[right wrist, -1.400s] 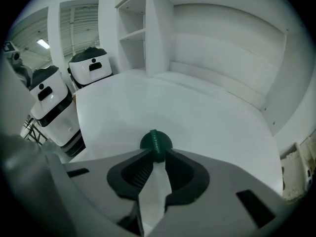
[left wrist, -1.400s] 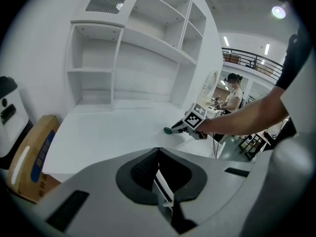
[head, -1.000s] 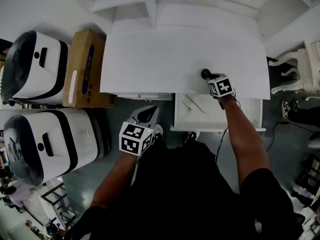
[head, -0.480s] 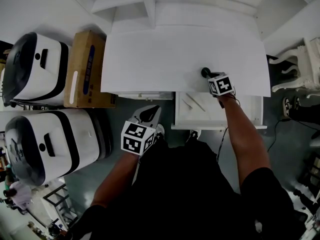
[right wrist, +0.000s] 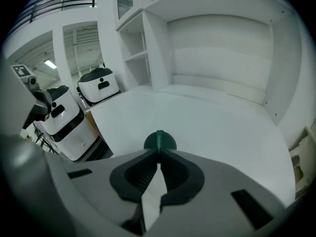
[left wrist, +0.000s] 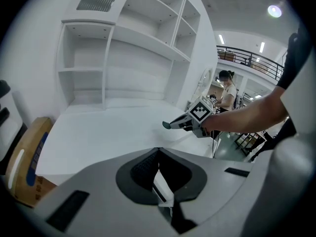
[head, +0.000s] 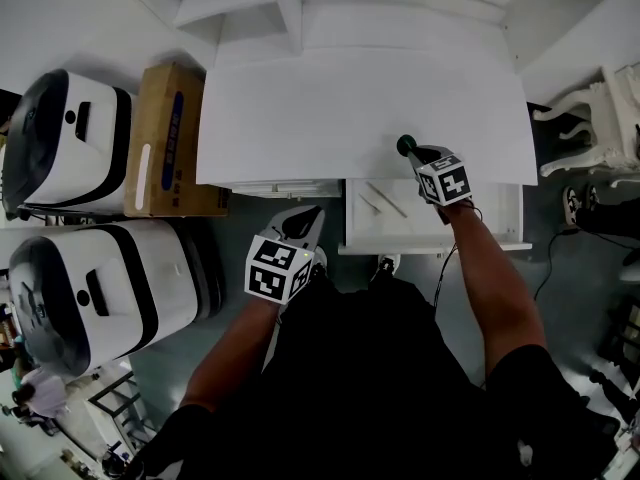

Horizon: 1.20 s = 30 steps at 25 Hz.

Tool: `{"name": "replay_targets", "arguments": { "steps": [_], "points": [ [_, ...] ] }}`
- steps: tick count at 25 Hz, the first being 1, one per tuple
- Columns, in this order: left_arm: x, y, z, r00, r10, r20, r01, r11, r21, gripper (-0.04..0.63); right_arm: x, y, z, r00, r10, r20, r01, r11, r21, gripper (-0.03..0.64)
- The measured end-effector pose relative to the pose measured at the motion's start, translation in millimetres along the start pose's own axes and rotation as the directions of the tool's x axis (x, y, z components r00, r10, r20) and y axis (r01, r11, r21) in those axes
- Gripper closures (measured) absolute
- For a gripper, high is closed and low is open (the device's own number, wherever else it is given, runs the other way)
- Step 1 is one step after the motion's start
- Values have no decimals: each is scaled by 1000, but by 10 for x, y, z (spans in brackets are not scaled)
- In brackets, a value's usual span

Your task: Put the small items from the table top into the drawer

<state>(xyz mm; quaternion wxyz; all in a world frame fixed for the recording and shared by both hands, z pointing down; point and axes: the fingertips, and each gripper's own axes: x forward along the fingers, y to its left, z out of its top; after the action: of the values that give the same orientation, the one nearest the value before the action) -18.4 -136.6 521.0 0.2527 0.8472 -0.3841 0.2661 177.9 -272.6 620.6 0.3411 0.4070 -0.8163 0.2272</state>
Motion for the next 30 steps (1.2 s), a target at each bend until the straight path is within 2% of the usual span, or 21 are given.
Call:
{"name": "replay_targets", "arguments": {
  "steps": [8, 14, 17, 23, 30],
  "points": [
    [205, -172, -90, 999, -29, -35, 29, 999, 14, 586, -316, 335, -198, 997, 76, 9, -76, 996, -46, 577],
    [281, -254, -109, 998, -37, -50, 37, 999, 8, 586, -331, 504, -738, 988, 107, -109, -122, 984, -134, 577],
    [278, -293, -78, 998, -40, -45, 39, 999, -6, 586, -239, 470, -1071, 979, 100, -177, -126, 982, -143, 578],
    [224, -317, -121, 998, -23, -60, 23, 1000, -3, 586, 73, 284, -1519, 964, 59, -259, -80, 994, -75, 578],
    [137, -313, -207, 998, 8, -68, -10, 1000, -28, 586, 469, 177, -1741, 940, 19, -340, -78, 984, -162, 577]
  ]
}}
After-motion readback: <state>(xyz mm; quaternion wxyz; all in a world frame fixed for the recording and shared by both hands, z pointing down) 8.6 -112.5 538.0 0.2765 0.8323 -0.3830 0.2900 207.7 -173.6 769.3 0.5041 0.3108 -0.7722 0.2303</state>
